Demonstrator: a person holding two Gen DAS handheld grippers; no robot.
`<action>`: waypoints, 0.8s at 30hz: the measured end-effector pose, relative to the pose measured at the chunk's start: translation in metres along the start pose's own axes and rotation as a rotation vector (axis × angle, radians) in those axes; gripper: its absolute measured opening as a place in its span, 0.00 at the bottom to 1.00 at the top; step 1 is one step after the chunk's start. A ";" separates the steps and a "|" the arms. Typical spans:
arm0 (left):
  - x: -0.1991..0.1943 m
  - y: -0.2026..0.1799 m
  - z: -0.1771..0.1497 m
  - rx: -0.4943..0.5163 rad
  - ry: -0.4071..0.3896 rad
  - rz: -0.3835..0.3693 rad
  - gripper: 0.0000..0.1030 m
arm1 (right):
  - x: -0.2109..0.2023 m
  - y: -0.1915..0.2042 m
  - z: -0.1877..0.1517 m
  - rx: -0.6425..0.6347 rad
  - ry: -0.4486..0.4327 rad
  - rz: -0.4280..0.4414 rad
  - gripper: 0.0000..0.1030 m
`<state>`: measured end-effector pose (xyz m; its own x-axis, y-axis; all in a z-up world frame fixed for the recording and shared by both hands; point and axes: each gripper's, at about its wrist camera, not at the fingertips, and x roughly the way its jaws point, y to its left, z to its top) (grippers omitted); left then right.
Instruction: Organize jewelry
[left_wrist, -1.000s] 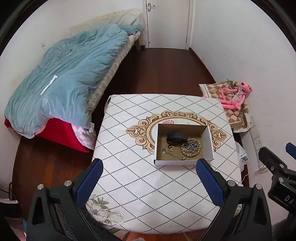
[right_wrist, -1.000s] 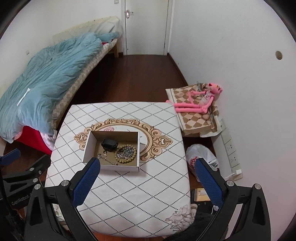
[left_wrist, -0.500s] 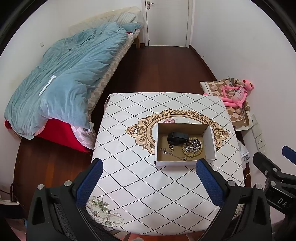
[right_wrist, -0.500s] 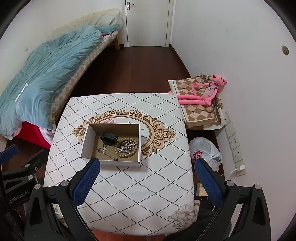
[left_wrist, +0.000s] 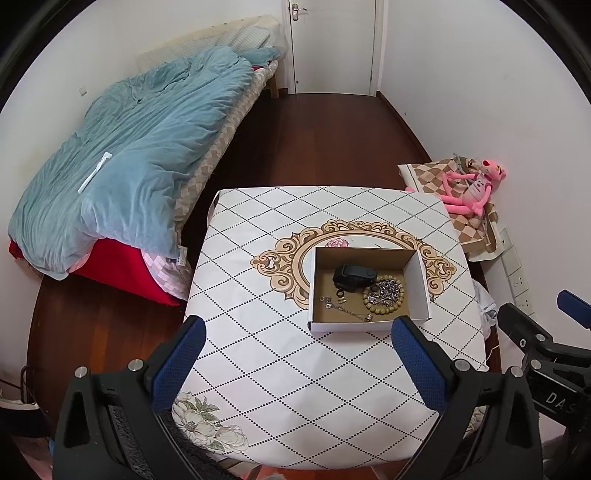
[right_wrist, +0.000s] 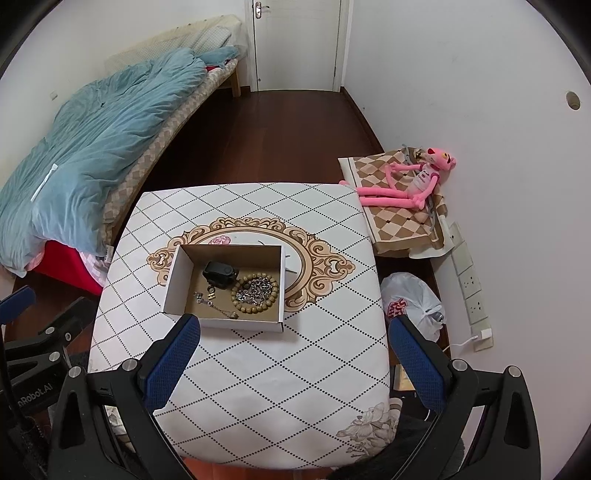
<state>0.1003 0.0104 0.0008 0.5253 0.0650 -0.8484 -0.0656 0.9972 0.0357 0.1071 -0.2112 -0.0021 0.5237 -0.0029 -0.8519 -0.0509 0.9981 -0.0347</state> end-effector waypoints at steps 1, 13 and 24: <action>0.000 0.000 0.000 0.000 0.000 -0.001 0.99 | 0.000 0.000 0.000 -0.001 0.000 0.000 1.00; -0.003 0.002 0.000 0.002 -0.002 -0.005 0.99 | 0.000 0.002 -0.001 0.001 -0.004 -0.003 1.00; -0.003 0.005 -0.001 0.007 -0.002 0.001 0.99 | 0.000 0.004 0.001 -0.002 0.002 0.005 1.00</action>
<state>0.0973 0.0156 0.0031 0.5273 0.0661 -0.8471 -0.0603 0.9974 0.0403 0.1074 -0.2075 -0.0017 0.5215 0.0018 -0.8533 -0.0551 0.9980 -0.0316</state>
